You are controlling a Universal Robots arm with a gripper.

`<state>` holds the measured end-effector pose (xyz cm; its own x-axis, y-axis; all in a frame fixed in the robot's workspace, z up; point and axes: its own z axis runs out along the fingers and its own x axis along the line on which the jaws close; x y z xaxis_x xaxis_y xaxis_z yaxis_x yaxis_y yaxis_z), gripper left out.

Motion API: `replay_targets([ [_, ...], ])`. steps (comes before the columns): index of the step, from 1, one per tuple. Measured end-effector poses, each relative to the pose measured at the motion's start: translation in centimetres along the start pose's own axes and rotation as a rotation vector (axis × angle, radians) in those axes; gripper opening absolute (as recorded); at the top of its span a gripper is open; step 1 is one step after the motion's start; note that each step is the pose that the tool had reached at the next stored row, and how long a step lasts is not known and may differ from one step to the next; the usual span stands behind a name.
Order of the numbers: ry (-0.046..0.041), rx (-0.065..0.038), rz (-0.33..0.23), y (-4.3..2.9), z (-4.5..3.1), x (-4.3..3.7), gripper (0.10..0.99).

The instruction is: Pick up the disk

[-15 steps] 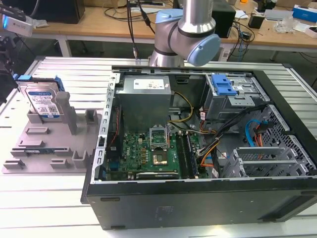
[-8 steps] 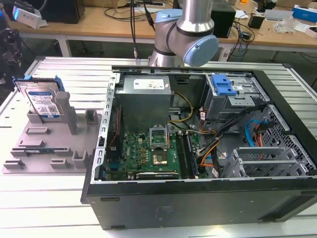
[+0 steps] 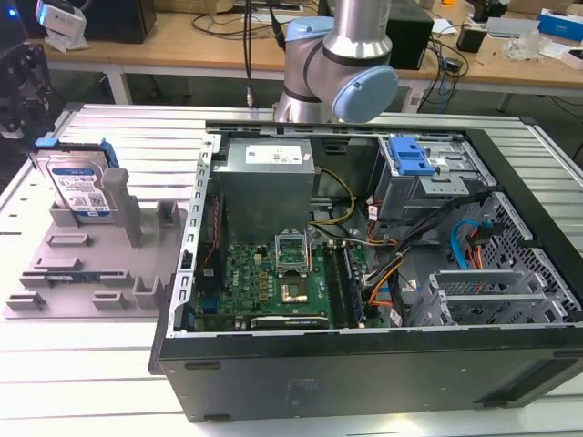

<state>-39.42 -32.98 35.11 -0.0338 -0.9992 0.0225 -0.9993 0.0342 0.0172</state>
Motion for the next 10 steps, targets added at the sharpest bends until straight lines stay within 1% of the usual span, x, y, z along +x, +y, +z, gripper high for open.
replay_targets([
  [5,0.0000,0.011,-0.017,0.04,-0.03,-1.18,0.541],
  [8,-0.0003,0.020,-0.023,0.09,0.00,-1.43,0.541],
  [9,-0.0003,0.024,-0.028,0.19,0.06,-1.52,0.541],
  [10,-0.0003,0.025,-0.031,0.38,0.13,-1.56,0.541],
])
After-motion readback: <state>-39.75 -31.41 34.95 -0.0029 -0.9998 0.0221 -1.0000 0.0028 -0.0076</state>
